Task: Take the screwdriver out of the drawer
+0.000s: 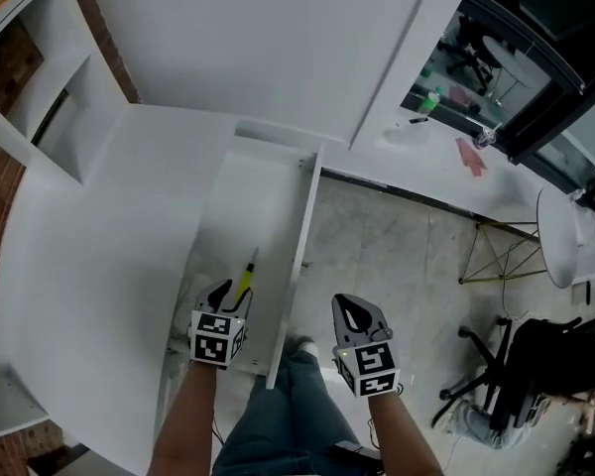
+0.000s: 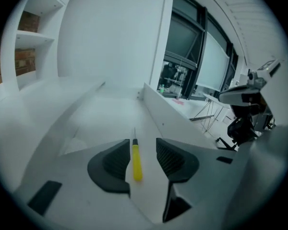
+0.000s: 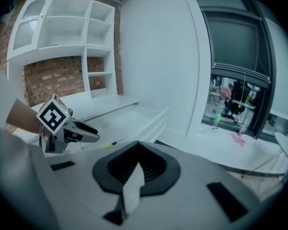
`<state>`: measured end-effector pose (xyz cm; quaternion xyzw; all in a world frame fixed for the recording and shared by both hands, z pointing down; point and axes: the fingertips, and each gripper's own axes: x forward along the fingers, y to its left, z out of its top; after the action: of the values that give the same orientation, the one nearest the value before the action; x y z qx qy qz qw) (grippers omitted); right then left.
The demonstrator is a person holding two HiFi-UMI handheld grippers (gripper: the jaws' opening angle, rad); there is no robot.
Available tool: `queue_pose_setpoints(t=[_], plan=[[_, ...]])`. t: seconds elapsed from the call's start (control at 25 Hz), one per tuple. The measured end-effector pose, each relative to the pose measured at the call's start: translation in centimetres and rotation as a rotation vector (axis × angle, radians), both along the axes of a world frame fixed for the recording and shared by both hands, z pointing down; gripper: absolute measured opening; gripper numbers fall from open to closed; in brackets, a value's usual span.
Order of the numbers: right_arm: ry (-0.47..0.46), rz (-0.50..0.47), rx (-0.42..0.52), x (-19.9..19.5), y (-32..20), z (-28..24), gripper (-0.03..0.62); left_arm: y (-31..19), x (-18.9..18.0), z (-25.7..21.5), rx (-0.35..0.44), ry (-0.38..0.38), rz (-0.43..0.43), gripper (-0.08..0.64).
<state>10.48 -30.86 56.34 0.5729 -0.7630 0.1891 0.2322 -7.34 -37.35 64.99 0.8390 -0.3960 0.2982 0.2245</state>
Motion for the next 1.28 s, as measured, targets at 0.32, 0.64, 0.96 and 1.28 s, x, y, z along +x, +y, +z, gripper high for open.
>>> queue_pose_setpoints(t=[0.32,0.64,0.96,1.28], plan=[[-0.021,-0.004,-0.092,1.0,0.6,5.2,0.011,-0.7,0.6,7.2,-0.13,-0.114,-0.015,0.164],[-0.024,-0.017,-0.115,1.8,1.0,5.5,0.011,-1.1,-0.2,8.4,-0.142,-0.198,-0.061,0.084],[-0.007,-0.039,-0.047,2.3,-0.4,1.5,0.011,-2.0,0.3,3.1,-0.082,-0.132,-0.082,0.083],[0.019,-0.098,0.042,2.2,-2.1,-4.0,0.011,-3.4,-0.1,-5.5,0.064,-0.04,-0.145,0.081]])
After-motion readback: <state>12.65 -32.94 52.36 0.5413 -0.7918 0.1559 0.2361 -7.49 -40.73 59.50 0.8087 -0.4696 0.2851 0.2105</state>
